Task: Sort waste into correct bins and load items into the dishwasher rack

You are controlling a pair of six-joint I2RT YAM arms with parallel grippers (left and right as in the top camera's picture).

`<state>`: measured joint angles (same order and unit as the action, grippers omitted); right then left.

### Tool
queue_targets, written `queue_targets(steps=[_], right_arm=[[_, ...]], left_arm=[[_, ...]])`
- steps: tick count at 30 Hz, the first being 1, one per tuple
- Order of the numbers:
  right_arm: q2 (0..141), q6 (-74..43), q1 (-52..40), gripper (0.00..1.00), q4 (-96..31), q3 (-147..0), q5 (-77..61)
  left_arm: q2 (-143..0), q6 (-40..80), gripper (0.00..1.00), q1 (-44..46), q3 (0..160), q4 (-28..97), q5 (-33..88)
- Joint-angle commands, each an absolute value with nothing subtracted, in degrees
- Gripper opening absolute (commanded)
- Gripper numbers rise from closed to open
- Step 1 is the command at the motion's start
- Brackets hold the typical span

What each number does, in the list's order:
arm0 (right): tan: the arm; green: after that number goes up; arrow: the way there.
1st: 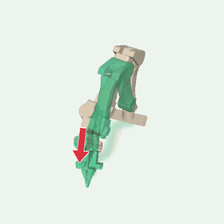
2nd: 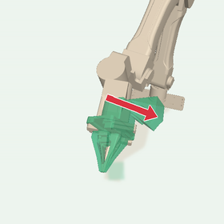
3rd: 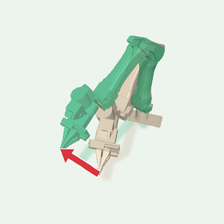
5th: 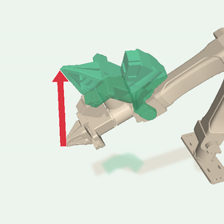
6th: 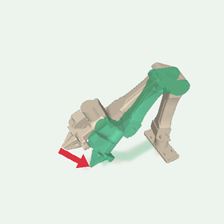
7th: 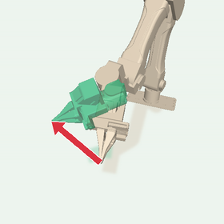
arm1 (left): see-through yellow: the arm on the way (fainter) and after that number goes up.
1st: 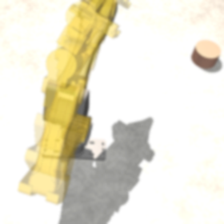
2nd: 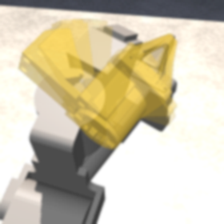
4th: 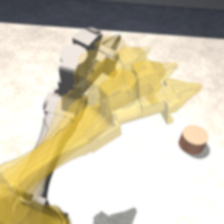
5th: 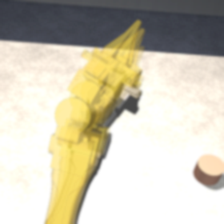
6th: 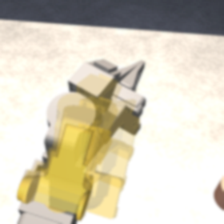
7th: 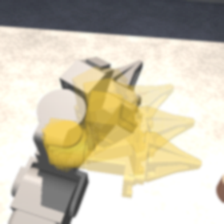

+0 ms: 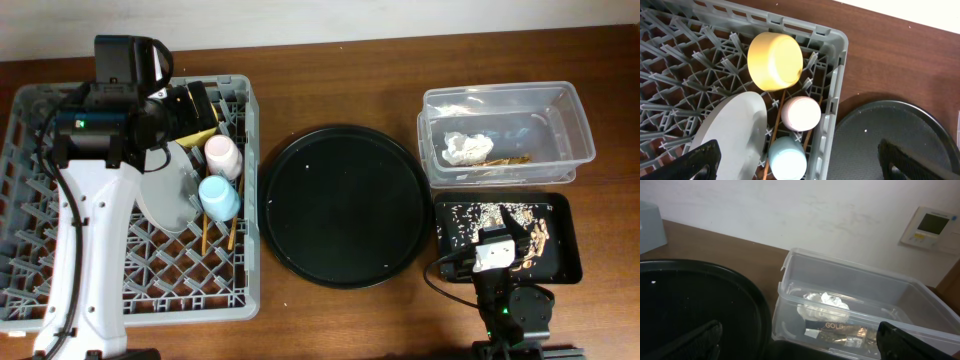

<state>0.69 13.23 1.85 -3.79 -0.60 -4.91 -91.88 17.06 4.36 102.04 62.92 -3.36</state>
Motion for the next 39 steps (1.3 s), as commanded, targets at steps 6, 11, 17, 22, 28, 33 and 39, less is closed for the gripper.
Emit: queue_targets(steps=[6, 11, 17, 22, 28, 33, 39], right_arm=[[0.2, 12.3, 2.3, 0.99, -4.2, -0.3, -3.8], [0.2, 12.3, 2.3, 0.99, -4.2, -0.3, -3.8], [0.2, 12.3, 2.3, 0.99, -4.2, -0.3, -3.8], [0.2, 12.3, 2.3, 0.99, -4.2, -0.3, -3.8], [0.2, 12.3, 2.3, 0.99, -4.2, -0.3, -3.8], [0.2, 12.3, 2.3, 0.99, -4.2, -0.3, -3.8], [0.2, 12.3, 2.3, 0.99, -4.2, -0.3, -3.8]], left_arm=[[-91.8, 16.2, 0.99, 4.2, 102.9, 62.8, -2.9], [-91.8, 16.2, 0.99, 4.2, 102.9, 62.8, -2.9], [-85.3, 16.2, 0.99, 4.3, 102.8, 63.0, -2.7], [-70.4, 16.2, 0.99, 4.3, 102.8, 63.7, -5.2], [-49.3, 16.2, 0.99, 4.3, 102.8, 77.7, -5.4], [-37.1, 16.2, 0.99, 4.2, 101.4, 88.4, -5.8], [-27.5, 17.5, 0.99, 0.8, 85.4, 82.5, -5.7]])
